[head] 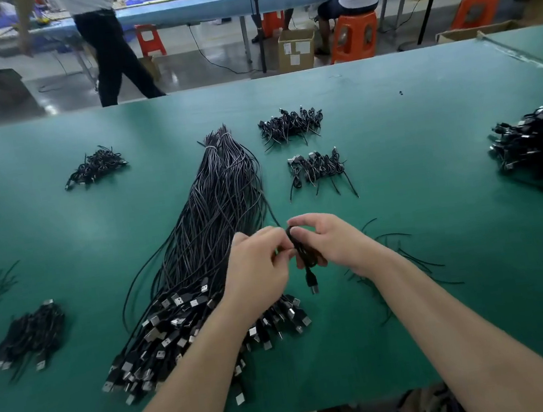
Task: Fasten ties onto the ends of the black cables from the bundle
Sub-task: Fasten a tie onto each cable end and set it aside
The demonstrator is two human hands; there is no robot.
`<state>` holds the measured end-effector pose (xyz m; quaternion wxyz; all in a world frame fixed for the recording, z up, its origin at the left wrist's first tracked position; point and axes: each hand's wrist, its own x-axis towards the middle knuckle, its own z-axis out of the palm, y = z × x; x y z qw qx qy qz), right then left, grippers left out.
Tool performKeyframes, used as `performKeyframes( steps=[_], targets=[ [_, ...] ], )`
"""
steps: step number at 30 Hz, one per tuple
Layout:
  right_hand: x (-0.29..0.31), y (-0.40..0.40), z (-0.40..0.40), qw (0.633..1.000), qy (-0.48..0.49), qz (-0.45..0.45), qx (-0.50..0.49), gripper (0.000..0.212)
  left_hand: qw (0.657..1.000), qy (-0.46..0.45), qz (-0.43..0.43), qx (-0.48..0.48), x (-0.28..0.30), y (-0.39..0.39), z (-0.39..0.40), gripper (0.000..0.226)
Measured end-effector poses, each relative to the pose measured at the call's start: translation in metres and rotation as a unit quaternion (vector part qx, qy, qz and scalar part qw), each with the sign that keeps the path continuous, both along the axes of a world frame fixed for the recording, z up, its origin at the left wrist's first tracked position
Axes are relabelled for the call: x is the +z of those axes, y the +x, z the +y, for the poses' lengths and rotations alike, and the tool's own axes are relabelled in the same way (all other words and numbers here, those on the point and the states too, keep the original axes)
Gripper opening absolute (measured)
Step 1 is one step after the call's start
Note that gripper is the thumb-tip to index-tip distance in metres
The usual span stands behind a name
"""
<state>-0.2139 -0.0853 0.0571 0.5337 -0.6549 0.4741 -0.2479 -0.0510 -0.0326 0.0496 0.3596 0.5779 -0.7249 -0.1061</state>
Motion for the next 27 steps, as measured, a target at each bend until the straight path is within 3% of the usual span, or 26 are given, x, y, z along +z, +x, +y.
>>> performKeyframes(
  steps=[3, 5, 8, 10, 13, 14, 16, 23, 25, 26, 27],
  targets=[
    [0.003, -0.001, -0.002, 0.998, 0.061, 0.008, -0.007, 0.029, 0.976, -0.165, -0.142, -0.021, -0.005, -0.005, 0.003, 0.018],
    [0.003, -0.002, -0.002, 0.997, 0.075, 0.003, -0.01, 0.024, 0.977, -0.167, -0.135, -0.014, -0.008, -0.006, 0.003, 0.017],
    [0.002, -0.004, -0.004, 0.997, 0.071, -0.026, -0.029, 0.022, 0.996, 0.035, 0.064, 0.047, -0.004, -0.005, 0.0, 0.017],
    [0.002, -0.007, -0.004, 1.0, -0.005, 0.008, -0.015, 0.032, 0.948, 0.173, 0.253, 0.087, 0.002, 0.0, -0.006, 0.017],
    [0.002, -0.008, -0.002, 0.996, -0.073, 0.019, 0.039, 0.046, 0.831, 0.288, 0.473, 0.054, 0.008, 0.007, -0.009, 0.022],
    [0.003, -0.006, -0.001, 0.996, -0.071, 0.005, 0.045, 0.04, 0.805, 0.301, 0.51, 0.035, 0.008, 0.008, -0.01, 0.025],
    [0.004, -0.003, -0.001, 0.997, -0.069, -0.002, 0.047, 0.027, 0.791, 0.301, 0.531, 0.022, 0.009, 0.007, -0.01, 0.032],
    [0.013, -0.001, -0.001, 0.996, -0.059, 0.037, 0.061, 0.022, 0.799, 0.298, 0.521, 0.043, 0.009, 0.008, -0.008, 0.019],
    [0.015, 0.002, -0.001, 0.996, -0.056, 0.054, 0.051, 0.025, 0.85, 0.249, 0.461, 0.059, 0.008, 0.005, -0.007, 0.014],
    [0.016, 0.005, -0.002, 0.996, -0.05, 0.059, 0.054, 0.028, 0.899, 0.197, 0.385, 0.068, 0.006, 0.003, -0.007, 0.014],
    [0.018, 0.007, -0.003, 0.996, -0.039, 0.057, 0.054, 0.027, 0.957, 0.115, 0.256, 0.074, 0.004, 0.003, -0.007, 0.014]
  ],
)
